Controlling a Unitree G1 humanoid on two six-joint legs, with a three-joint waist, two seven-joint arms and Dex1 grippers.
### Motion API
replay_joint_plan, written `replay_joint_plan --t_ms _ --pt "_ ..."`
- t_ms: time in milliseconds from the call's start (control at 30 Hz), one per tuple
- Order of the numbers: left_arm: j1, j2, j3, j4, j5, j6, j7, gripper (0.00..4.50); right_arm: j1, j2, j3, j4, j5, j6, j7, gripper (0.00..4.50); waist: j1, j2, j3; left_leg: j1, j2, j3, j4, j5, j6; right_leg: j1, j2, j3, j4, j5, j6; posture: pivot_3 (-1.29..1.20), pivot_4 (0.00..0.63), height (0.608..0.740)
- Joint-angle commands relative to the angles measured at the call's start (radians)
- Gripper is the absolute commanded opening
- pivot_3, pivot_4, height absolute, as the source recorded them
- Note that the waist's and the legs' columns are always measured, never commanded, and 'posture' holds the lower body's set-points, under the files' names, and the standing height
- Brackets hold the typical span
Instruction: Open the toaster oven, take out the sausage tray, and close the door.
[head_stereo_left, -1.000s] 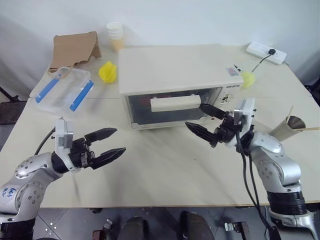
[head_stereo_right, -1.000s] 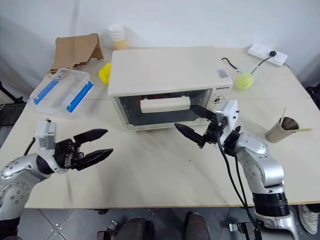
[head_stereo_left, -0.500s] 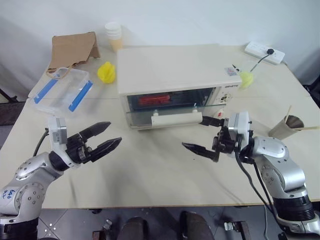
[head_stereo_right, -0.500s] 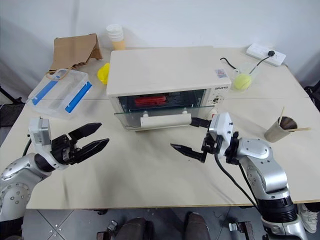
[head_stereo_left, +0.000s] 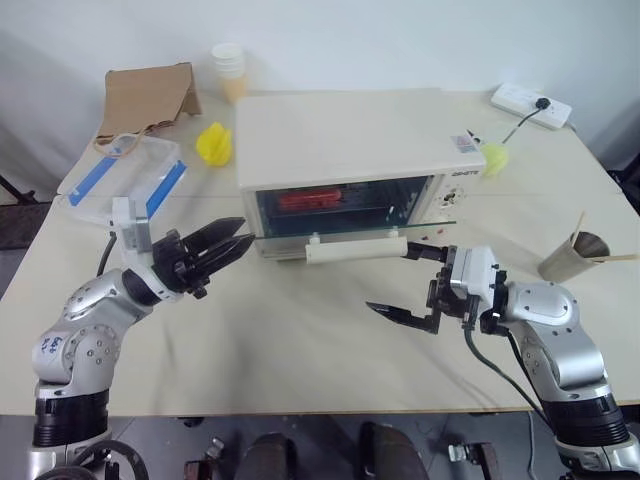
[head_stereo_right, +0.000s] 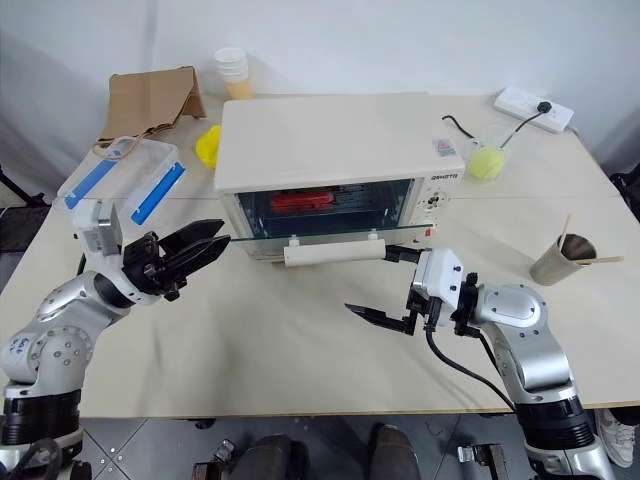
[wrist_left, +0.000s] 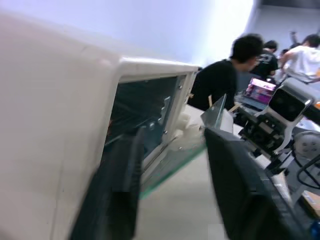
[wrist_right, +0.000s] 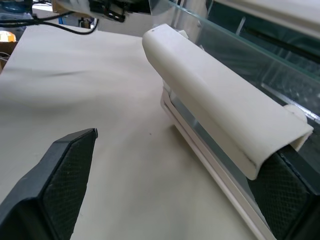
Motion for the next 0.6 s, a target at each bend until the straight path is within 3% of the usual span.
replay_joint_plan --t_ms 33,100,400,600 --pt "-0.044 -0.017 -0.024 0.026 0.029 -0.030 -0.013 0.64 0.000 -0.001 -0.006 -0.028 0.008 -0.031 0.004 4.50 0.000 0.000 0.000 0.000 0.000 0.000 0.000 0.000 0.000 0.000 0.000 0.000 0.000 0.000 0.000 0.00 0.150 0.740" --pt "-0.065 -0.035 -0.034 0.045 0.040 -0.038 -0.007 0.03 0.004 -0.002 -0.007 -0.029 0.006 -0.034 0.001 4.50 0.000 0.000 0.000 0.000 0.000 0.000 0.000 0.000 0.000 0.000 0.000 0.000 0.000 0.000 0.000 0.00 0.150 0.740" --pt "-0.067 -0.030 -0.113 0.070 0.121 -0.057 -0.077 0.03 0.031 -0.010 -0.027 -0.044 -0.006 -0.040 -0.026 4.50 0.001 0.000 0.000 -0.001 0.000 0.001 0.001 0.000 0.000 0.000 0.000 0.000 0.000 0.000 0.000 0.00 0.150 0.740" --pt "-0.057 -0.025 -0.151 0.082 0.165 -0.086 -0.141 0.03 0.176 -0.083 -0.134 -0.074 0.007 -0.021 -0.041 4.50 0.018 0.000 0.000 -0.001 0.000 0.002 0.003 0.000 0.000 0.001 0.000 0.000 -0.001 0.000 0.000 0.00 0.150 0.740"
